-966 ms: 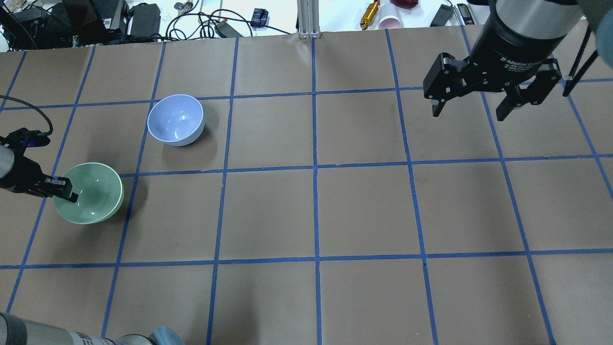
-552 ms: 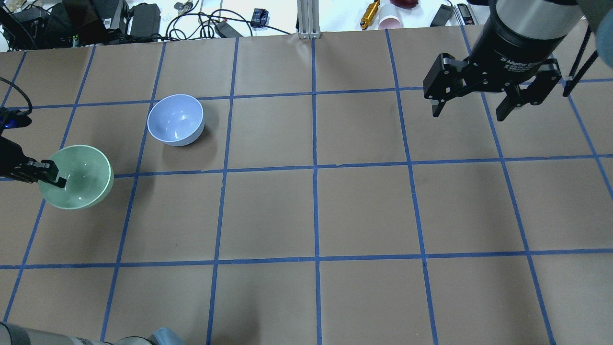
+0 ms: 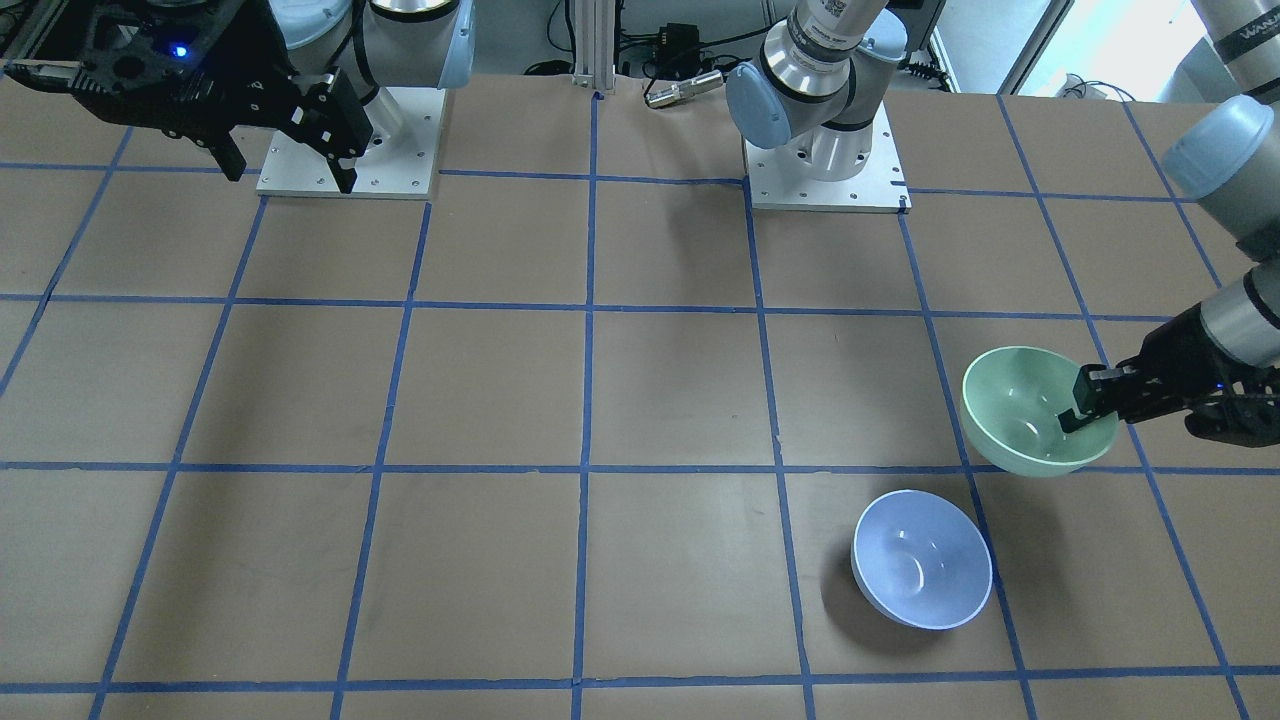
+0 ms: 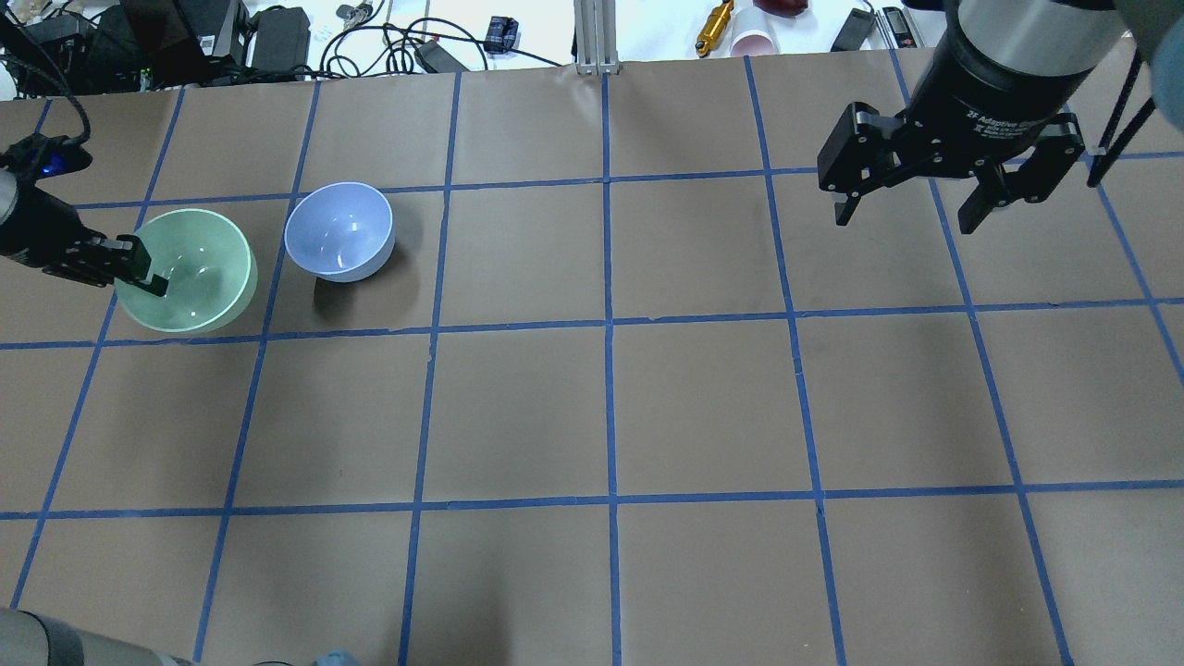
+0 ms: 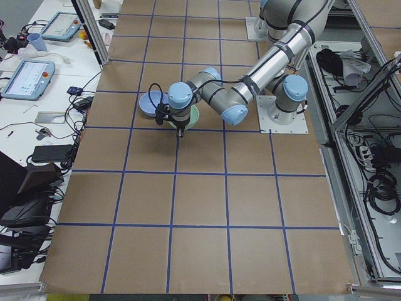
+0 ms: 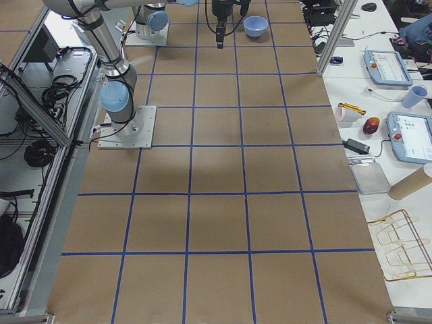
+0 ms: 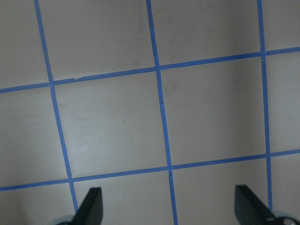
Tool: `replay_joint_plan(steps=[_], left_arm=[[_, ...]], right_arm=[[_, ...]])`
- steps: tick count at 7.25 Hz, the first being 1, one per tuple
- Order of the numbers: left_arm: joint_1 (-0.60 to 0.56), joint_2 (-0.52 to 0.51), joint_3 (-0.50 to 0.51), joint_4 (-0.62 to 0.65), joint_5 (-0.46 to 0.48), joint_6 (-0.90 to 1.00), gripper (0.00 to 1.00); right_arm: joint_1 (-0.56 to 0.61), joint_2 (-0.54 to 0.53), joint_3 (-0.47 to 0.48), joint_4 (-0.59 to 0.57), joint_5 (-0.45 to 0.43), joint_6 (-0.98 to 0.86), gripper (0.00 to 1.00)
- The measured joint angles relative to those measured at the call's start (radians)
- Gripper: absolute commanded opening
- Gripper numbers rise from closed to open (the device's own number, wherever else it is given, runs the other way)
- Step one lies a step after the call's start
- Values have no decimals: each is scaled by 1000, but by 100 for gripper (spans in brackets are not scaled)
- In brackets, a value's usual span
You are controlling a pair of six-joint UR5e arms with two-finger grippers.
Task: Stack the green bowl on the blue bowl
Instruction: 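Carry the green bowl over the blue bowl and lower it in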
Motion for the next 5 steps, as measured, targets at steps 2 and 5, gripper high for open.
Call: replay_joint_plan(steps=[2,5], left_arm=[[-65,-42,34,4,-4,-137,0],[-135,-121,127,7,-6,-240,0]], right_arm=[[0,0,0,0,0,0,100],[0,0,0,0,0,0,100]])
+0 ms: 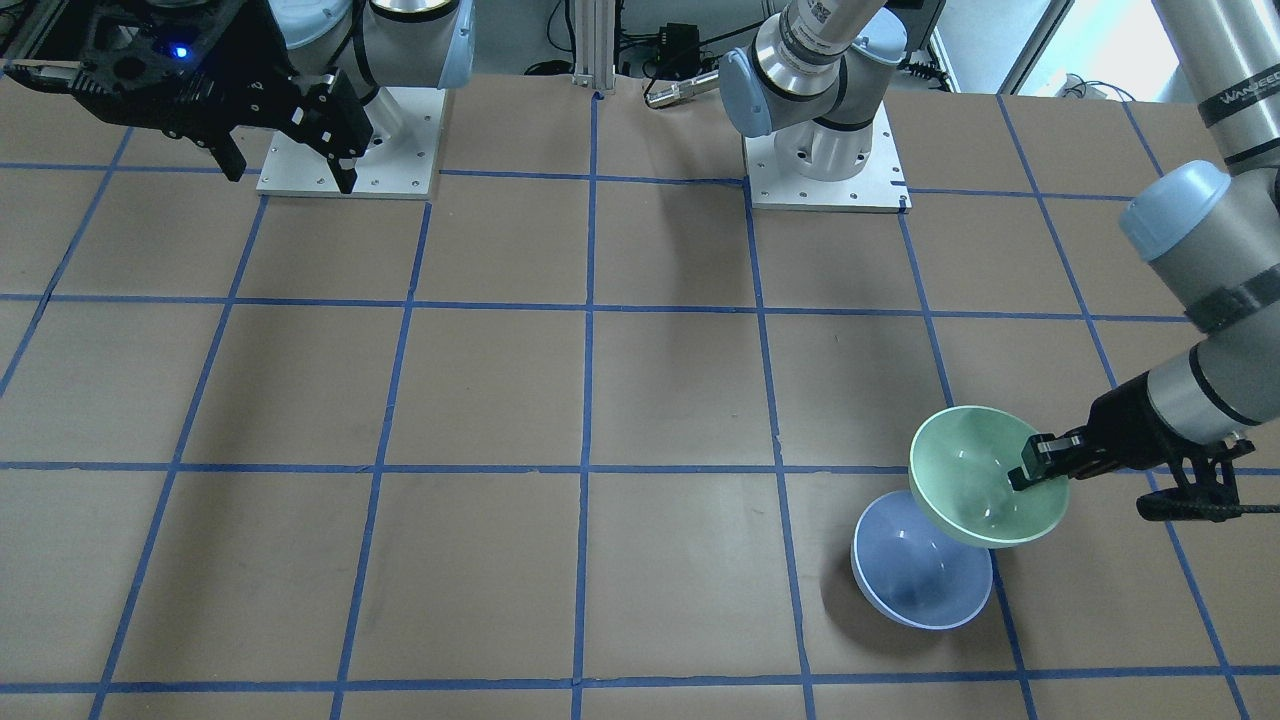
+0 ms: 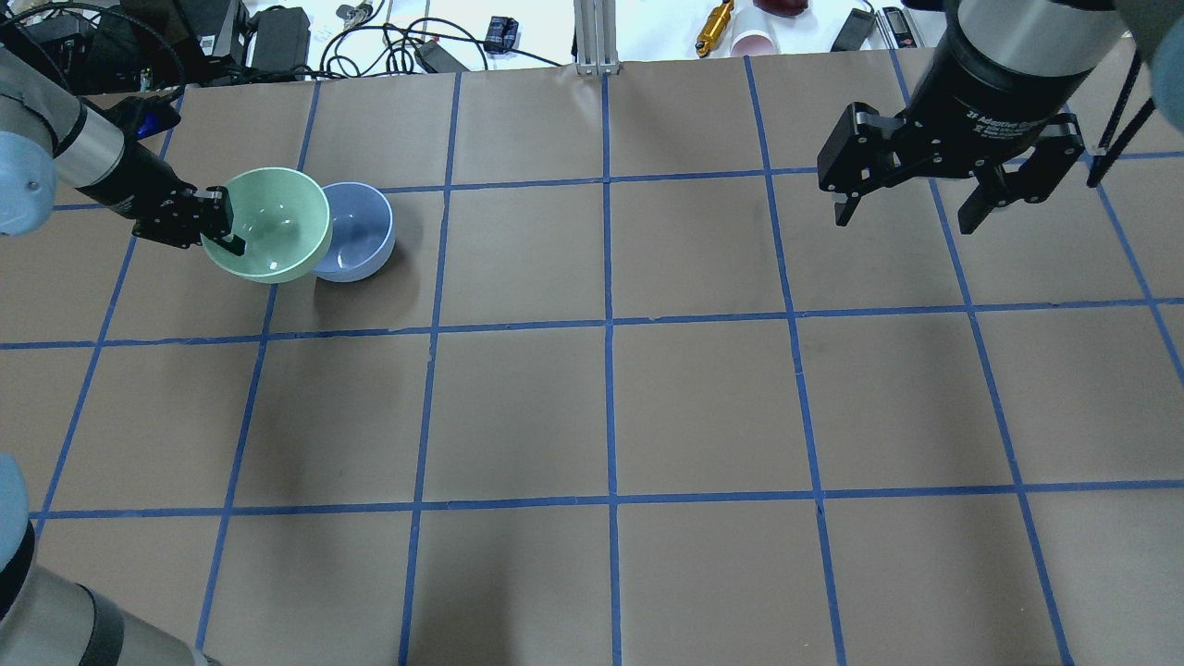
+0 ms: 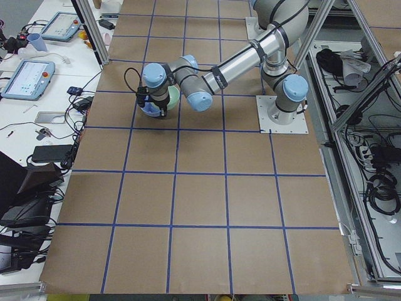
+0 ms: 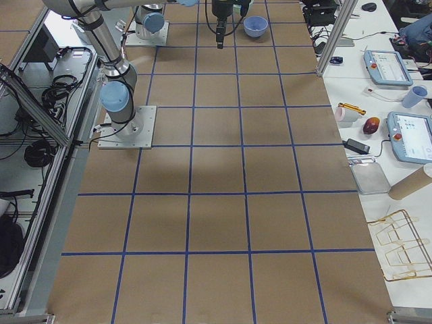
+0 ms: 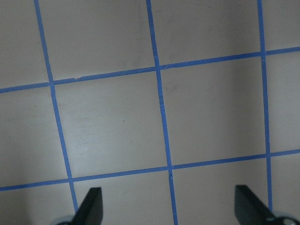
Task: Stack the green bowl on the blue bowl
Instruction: 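Carry the green bowl over the blue bowl and lower it in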
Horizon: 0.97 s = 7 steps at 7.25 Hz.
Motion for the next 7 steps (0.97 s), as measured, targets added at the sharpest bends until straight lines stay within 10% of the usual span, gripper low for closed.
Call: replay_joint_plan(steps=[7], left_arm=[[-65,-116,110,43,-10,-76,0]], right_arm=[[0,0,0,-1,0,0,100]])
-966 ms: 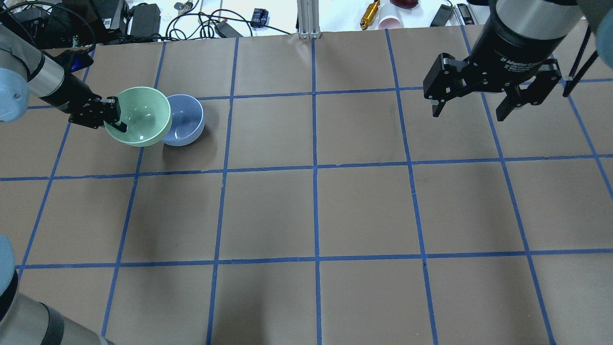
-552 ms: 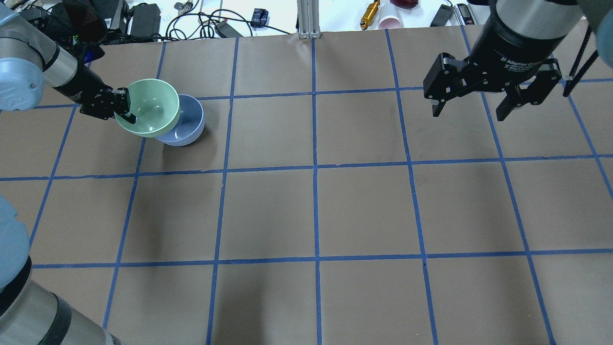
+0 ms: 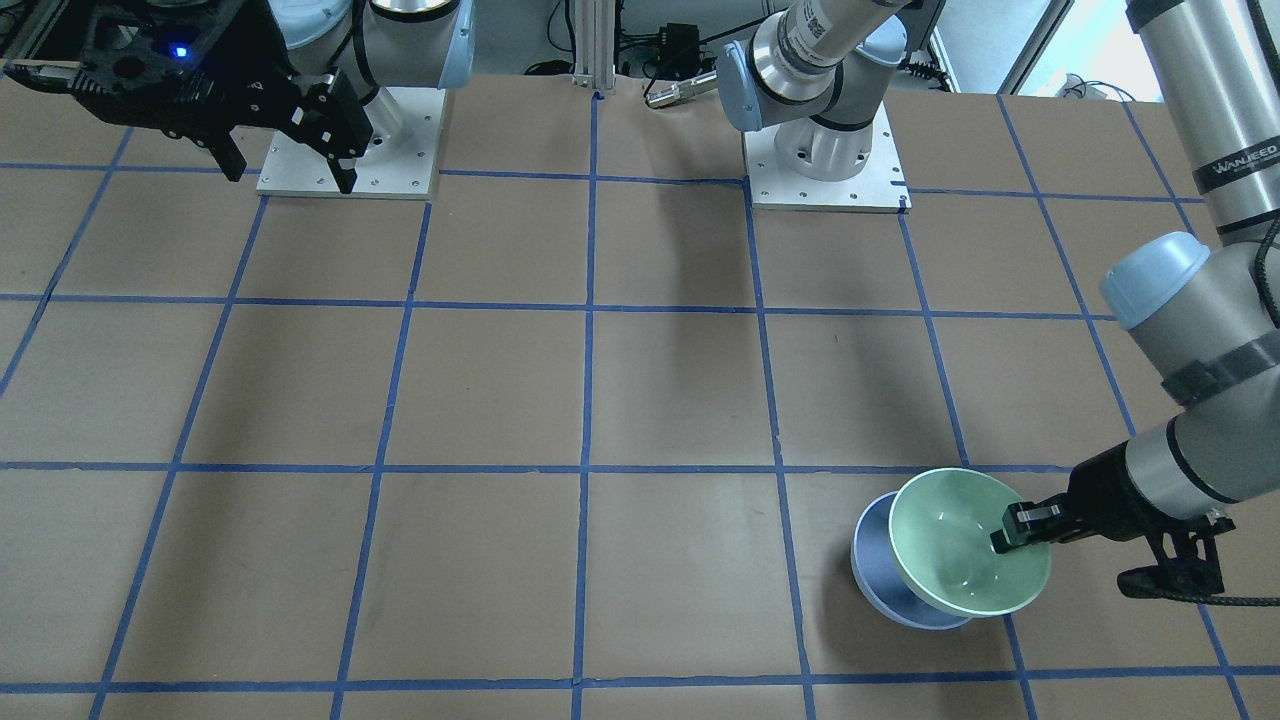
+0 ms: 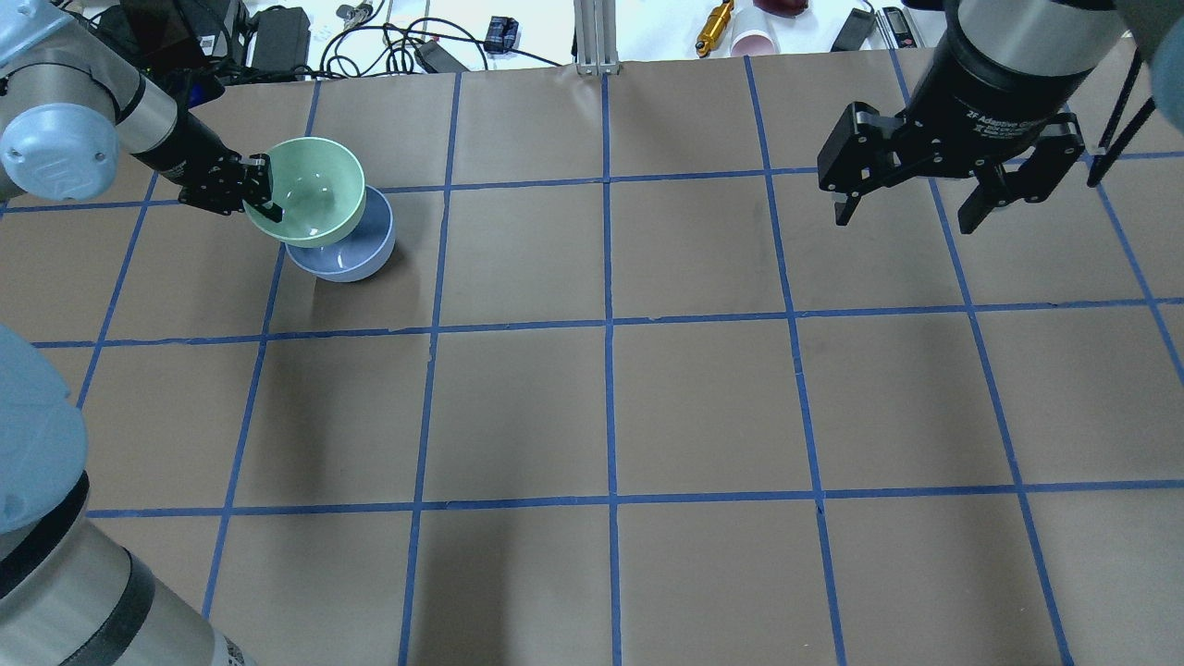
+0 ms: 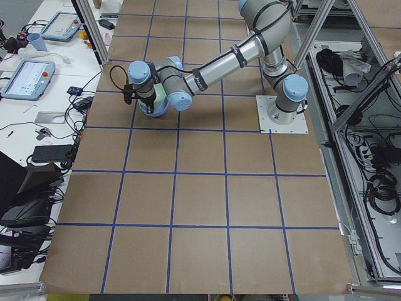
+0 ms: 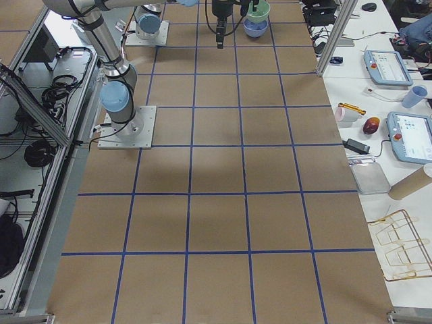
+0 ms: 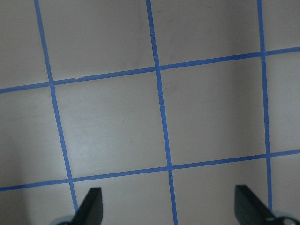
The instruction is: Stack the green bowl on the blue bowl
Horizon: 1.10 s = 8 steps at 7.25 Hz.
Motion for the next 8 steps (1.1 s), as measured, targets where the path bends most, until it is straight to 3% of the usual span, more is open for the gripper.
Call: replay_joint_plan(steps=[8], left_arm=[[-16,-16,3,0,2,-48,0]], right_arm=[[0,0,0,0,0,0,100]])
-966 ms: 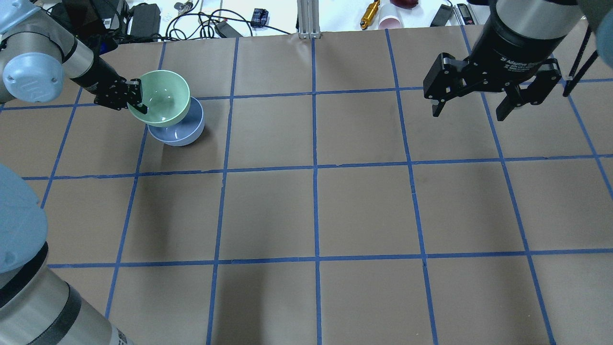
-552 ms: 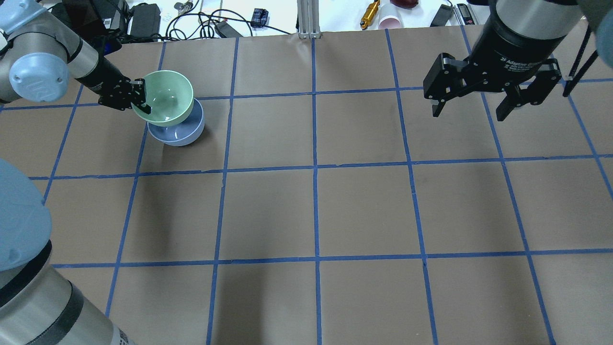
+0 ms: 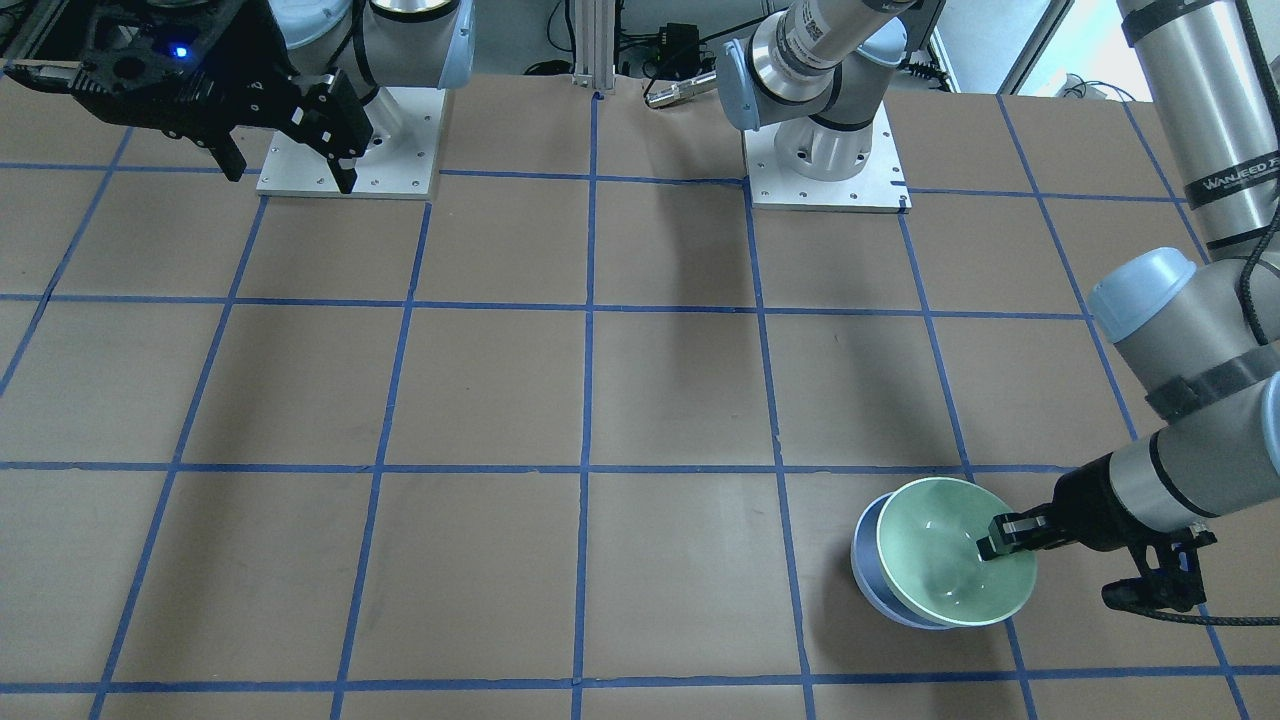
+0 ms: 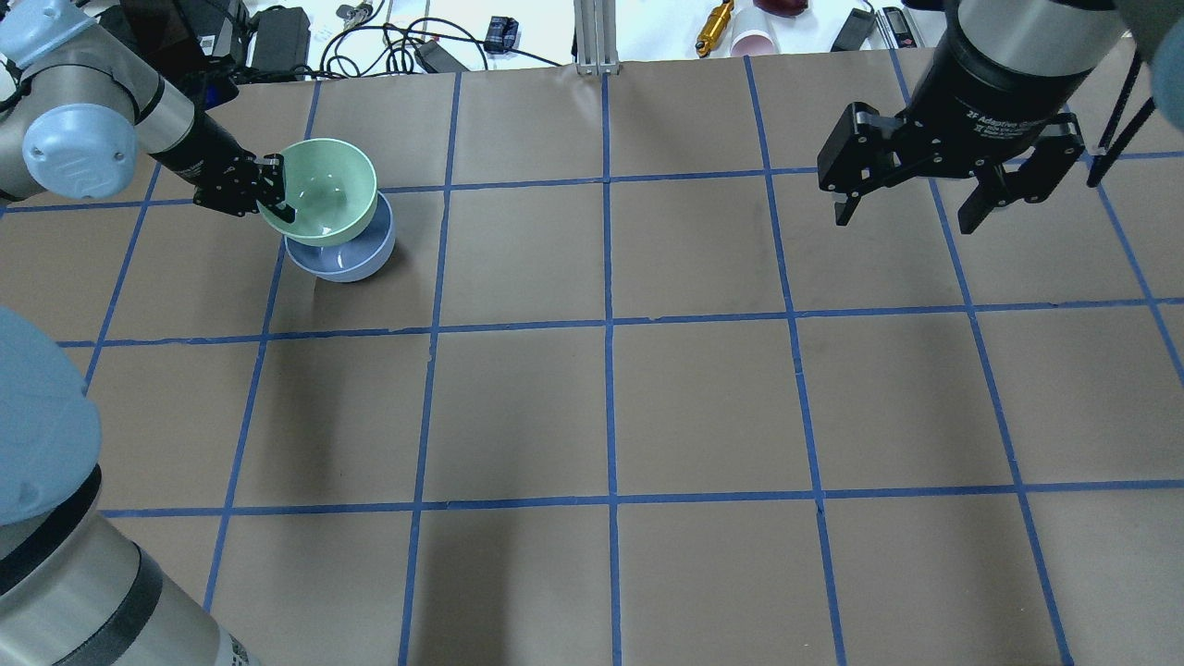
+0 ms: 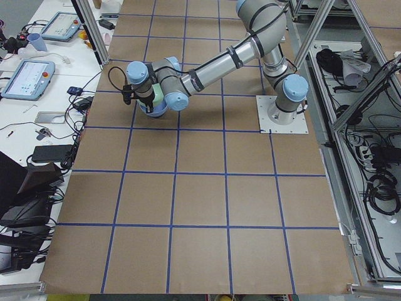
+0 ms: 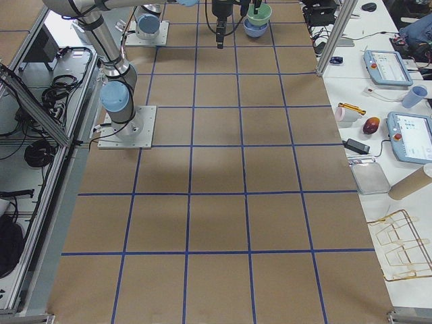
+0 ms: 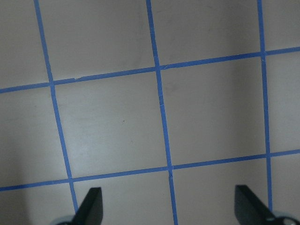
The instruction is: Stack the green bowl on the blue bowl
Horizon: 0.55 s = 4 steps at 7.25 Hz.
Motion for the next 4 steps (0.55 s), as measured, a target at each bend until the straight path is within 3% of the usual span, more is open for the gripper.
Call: replay_joint_plan(steps=[1,2,4], left_arm=[[0,0,-1,0,0,1,82],[0,0,-3,1,1,2,100],[0,2,-11,-2,4,8,100]], right_arm=[[0,0,0,0,0,0,100],[0,0,0,0,0,0,100],[-1,0,0,0,0,0,100]])
